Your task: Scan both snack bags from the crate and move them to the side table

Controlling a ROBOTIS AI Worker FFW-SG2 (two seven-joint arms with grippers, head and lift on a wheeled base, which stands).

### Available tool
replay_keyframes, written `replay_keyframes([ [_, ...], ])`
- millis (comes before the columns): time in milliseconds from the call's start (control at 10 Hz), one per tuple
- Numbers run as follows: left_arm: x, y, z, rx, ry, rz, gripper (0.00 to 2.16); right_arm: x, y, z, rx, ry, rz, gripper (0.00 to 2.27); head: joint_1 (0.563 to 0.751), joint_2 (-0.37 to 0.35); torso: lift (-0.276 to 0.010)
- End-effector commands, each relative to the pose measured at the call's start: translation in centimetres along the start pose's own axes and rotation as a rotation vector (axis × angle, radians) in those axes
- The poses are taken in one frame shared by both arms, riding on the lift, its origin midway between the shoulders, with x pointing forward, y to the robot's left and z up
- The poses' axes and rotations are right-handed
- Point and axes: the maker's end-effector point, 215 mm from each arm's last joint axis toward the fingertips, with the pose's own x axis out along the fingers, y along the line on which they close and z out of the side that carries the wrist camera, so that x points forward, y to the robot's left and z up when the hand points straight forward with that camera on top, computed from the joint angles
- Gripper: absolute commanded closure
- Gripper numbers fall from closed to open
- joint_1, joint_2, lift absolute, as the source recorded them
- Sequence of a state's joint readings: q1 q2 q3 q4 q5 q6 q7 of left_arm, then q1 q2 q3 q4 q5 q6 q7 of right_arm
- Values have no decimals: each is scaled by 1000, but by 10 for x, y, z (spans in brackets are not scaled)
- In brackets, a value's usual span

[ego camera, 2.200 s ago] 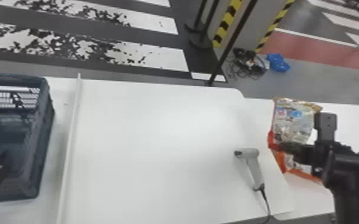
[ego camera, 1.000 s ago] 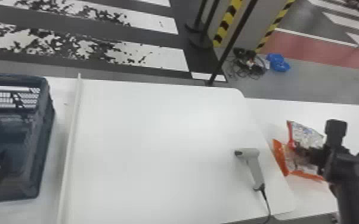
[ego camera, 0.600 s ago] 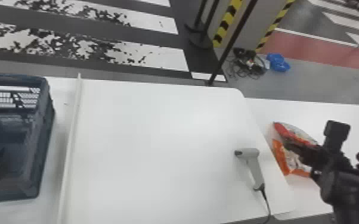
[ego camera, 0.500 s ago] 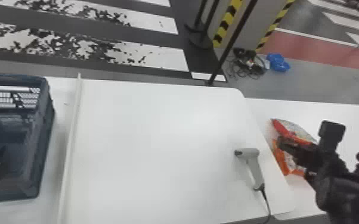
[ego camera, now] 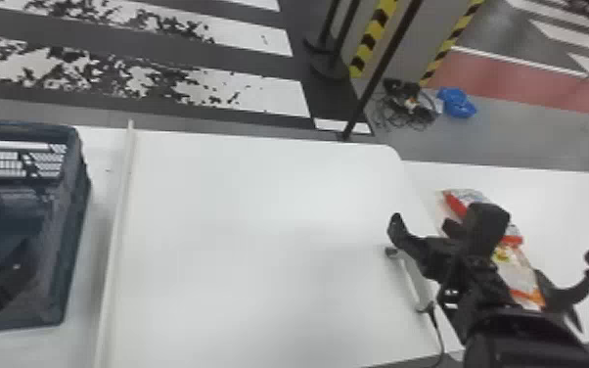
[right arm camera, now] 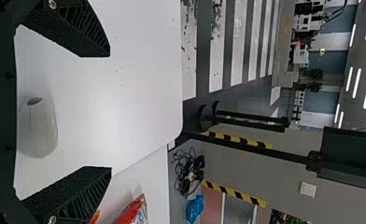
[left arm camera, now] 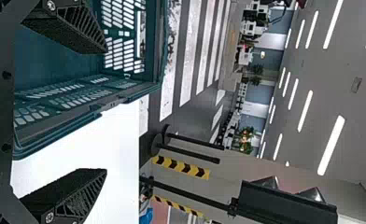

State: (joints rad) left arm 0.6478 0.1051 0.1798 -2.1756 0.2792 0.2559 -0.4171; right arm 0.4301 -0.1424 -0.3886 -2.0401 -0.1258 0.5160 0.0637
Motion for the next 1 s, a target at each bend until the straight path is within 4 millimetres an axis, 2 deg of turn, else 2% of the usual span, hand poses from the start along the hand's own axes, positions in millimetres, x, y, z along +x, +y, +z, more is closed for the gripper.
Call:
replay_keyframes([
  [0,2,-10,-12,-29,45,-1,87,-10,39,14,-4,-81,19,63,695,-329,-75],
  [200,8,-27,-12,-32,46,-22,87,-36,91,34,7,-231,39,63,695,-270,-75],
  [400,14,-46,-15,-20,50,-45,87,-54,130,39,8,-289,62,66,695,-217,-75],
  [600,18,-57,-19,23,59,-41,87,-65,153,28,11,-284,95,66,695,-190,-75],
  [900,21,-69,-2,73,-4,-35,93,-76,173,-2,12,-235,130,66,695,-167,-75],
])
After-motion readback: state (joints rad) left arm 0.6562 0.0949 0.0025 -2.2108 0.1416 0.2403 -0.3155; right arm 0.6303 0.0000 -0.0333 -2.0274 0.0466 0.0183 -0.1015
